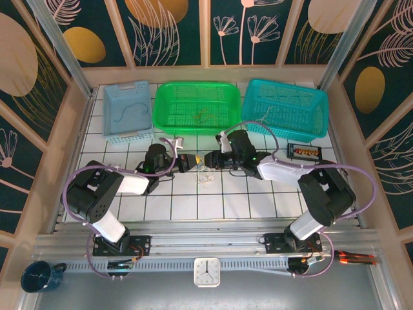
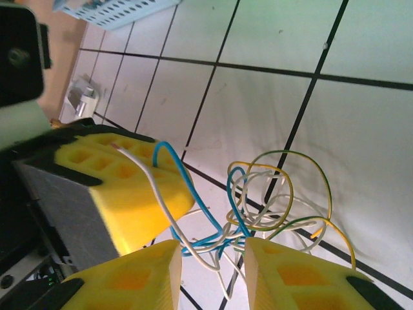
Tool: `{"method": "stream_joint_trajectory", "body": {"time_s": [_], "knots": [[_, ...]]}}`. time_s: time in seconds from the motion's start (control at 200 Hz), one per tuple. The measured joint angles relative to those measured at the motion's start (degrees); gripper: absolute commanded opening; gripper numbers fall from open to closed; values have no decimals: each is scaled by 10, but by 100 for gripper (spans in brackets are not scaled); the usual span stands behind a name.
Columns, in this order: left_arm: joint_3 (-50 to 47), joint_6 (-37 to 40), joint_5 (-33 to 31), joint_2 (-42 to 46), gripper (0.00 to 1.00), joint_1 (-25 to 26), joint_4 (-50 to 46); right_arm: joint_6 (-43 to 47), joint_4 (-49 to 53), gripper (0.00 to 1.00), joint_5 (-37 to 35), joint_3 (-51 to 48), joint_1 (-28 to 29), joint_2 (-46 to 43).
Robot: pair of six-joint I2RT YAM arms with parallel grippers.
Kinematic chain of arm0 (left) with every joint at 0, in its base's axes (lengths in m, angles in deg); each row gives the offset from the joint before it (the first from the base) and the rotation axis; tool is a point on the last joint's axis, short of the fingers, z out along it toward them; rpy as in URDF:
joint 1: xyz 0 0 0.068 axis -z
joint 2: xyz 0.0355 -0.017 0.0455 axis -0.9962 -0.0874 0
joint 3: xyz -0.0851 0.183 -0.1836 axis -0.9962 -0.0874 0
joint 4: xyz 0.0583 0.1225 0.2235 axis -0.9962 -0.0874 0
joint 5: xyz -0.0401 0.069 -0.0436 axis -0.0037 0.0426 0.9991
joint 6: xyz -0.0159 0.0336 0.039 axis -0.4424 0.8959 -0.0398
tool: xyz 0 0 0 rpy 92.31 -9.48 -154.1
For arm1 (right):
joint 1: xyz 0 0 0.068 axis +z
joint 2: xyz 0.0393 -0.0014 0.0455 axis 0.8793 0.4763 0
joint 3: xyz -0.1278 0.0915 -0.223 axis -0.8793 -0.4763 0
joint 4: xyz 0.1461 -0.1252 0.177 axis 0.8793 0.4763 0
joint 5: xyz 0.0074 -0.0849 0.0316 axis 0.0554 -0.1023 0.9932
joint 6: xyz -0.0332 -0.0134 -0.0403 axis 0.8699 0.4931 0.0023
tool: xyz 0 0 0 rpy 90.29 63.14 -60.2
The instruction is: Untangle the cables
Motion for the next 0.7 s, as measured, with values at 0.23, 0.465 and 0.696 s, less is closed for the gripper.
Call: {"method": "stream_joint_trajectory", "body": {"time_s": [0.23, 0.465, 0.696], "knots": [[0, 0, 0, 0, 0, 0, 0, 0, -3, 31, 0, 0, 10, 21], [1, 0, 0, 0, 0, 0, 0, 0, -6, 27, 0, 0, 14, 25], [2, 0, 0, 0, 0, 0, 0, -3, -10, 12, 0, 0, 14, 26]]}}
